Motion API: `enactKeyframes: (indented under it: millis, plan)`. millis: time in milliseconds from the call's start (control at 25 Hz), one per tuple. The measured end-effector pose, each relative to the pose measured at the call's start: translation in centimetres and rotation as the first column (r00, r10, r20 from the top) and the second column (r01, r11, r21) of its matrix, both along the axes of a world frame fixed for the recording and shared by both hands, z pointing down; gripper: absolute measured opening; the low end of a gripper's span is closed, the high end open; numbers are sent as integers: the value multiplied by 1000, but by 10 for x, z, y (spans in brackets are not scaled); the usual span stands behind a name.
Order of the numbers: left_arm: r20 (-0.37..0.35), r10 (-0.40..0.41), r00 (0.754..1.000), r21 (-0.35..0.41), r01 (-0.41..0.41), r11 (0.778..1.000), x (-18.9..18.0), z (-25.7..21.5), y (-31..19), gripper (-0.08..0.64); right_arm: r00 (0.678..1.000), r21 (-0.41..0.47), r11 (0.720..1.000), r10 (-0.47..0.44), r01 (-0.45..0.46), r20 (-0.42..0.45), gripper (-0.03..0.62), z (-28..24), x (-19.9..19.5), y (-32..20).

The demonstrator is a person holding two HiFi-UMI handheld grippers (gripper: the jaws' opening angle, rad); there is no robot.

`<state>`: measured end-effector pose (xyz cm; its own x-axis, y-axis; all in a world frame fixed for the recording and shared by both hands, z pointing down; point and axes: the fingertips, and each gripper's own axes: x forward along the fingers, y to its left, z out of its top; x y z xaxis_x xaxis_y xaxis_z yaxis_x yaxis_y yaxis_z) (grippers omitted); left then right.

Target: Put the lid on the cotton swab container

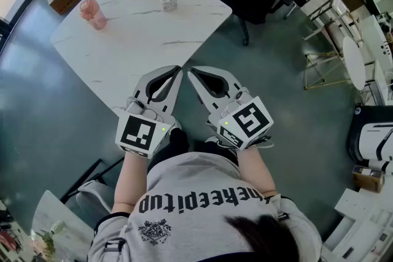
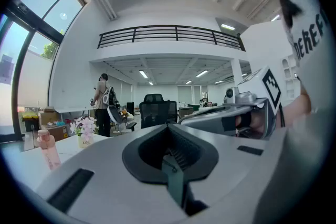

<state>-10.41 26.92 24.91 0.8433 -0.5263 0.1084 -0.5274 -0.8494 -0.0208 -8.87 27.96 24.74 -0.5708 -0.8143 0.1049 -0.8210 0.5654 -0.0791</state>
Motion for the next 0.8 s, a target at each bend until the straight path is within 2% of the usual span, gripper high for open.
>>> enactKeyframes:
  millis: [800]
  plan:
    - [-7, 56, 998, 18, -55, 998, -23, 1, -38, 15, 999, -17, 999, 39, -39, 6, 11, 4, -27, -34]
